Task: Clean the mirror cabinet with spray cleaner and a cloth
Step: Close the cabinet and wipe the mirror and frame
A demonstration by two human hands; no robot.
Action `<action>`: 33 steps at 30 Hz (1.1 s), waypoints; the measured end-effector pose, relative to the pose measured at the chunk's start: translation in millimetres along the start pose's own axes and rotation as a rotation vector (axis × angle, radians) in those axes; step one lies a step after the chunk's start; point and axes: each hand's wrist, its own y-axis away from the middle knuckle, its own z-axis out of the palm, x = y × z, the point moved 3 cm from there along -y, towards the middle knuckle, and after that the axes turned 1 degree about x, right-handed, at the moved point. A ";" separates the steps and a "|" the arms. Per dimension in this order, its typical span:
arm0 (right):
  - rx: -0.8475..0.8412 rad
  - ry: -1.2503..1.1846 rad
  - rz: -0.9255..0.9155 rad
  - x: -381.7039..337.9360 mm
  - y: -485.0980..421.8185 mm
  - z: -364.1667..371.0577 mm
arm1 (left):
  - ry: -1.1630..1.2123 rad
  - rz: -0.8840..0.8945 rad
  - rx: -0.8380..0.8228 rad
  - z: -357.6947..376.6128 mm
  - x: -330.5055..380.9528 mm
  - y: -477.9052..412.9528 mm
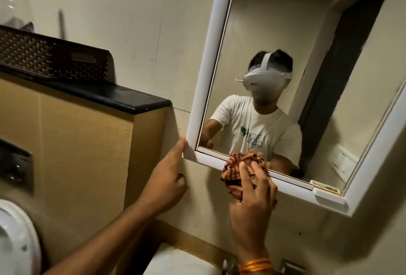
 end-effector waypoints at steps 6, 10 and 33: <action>-0.130 0.009 -0.280 -50.9 -14.6 28.0 | 0.101 -0.033 0.095 -11.0 0.9 -10.8; -0.226 0.087 -0.460 -71.1 -25.7 43.4 | 0.177 -0.072 0.221 -19.9 -5.1 -17.3; -0.130 0.212 -0.673 -88.6 -88.4 21.1 | 0.206 -0.071 0.410 -27.0 -4.2 -52.4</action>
